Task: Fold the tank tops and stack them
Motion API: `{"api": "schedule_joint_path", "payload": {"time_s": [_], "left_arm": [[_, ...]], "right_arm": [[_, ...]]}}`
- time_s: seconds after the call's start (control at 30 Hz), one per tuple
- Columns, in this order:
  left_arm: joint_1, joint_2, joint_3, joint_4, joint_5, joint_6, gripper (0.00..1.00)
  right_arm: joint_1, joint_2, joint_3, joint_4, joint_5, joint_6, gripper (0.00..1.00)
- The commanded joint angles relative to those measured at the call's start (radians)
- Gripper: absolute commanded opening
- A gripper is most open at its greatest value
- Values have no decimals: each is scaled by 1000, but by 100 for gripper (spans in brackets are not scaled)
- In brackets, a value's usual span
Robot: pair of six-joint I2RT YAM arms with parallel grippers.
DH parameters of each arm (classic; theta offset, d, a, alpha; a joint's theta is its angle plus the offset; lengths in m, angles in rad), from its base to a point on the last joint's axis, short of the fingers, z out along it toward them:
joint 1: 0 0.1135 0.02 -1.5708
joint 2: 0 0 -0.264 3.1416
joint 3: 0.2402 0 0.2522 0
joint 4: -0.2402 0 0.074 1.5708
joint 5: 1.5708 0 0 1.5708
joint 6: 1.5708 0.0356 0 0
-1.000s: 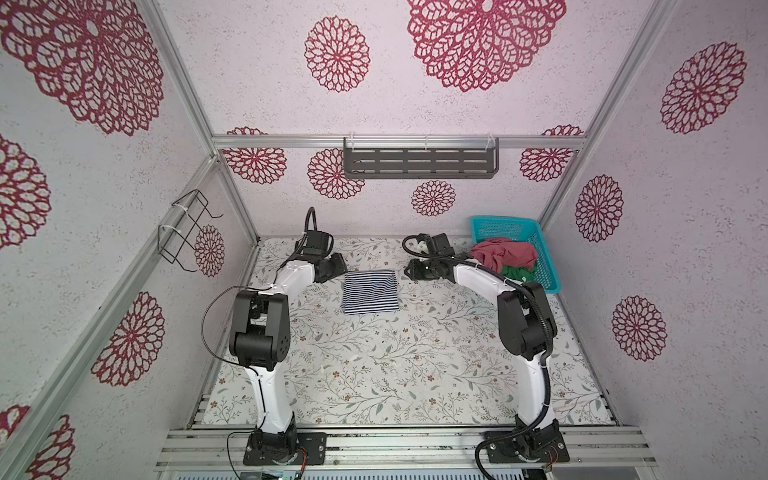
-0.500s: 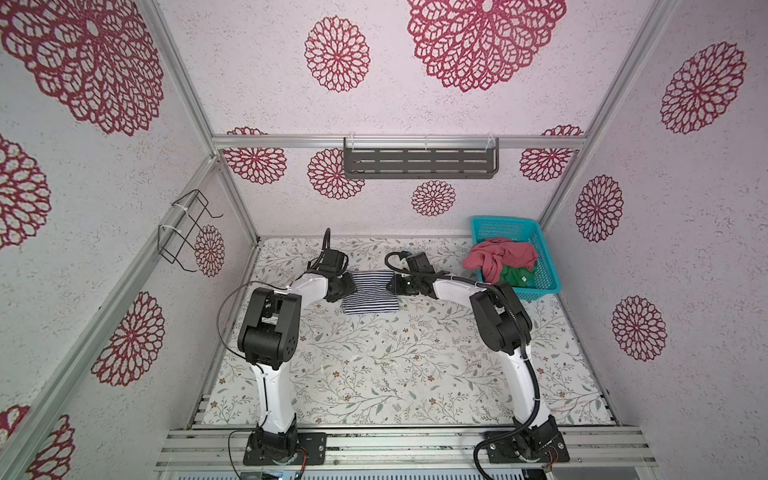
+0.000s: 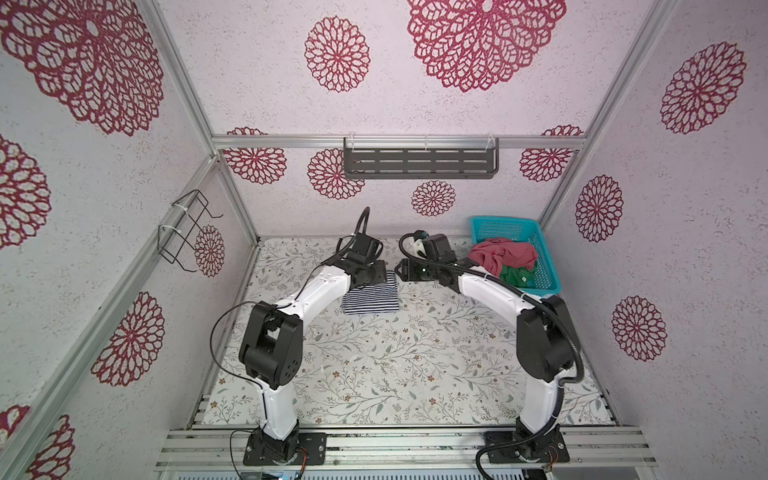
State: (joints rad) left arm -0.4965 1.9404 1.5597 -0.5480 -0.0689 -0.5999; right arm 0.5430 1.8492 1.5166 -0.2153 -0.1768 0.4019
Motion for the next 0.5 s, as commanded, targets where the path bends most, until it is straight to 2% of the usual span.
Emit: {"api": "schedule_joint_path", "payload": {"time_s": [0.0, 0.07, 0.13, 0.3, 0.47], "left_arm": [[5, 99, 29, -91, -34, -6, 61], [1, 135, 37, -90, -28, -4, 59], [0, 173, 55, -110, -20, 0, 58], [15, 240, 76, -168, -43, 52, 58], [95, 289, 89, -204, -56, 118, 59]], "right_arm": [[-21, -98, -70, -90, 77, -40, 63], [-33, -153, -115, -109, 96, -49, 76], [-43, -194, -149, -128, 105, -52, 82], [-72, -255, -201, -153, 130, -68, 86], [-91, -293, -264, -130, 133, -72, 86]]}}
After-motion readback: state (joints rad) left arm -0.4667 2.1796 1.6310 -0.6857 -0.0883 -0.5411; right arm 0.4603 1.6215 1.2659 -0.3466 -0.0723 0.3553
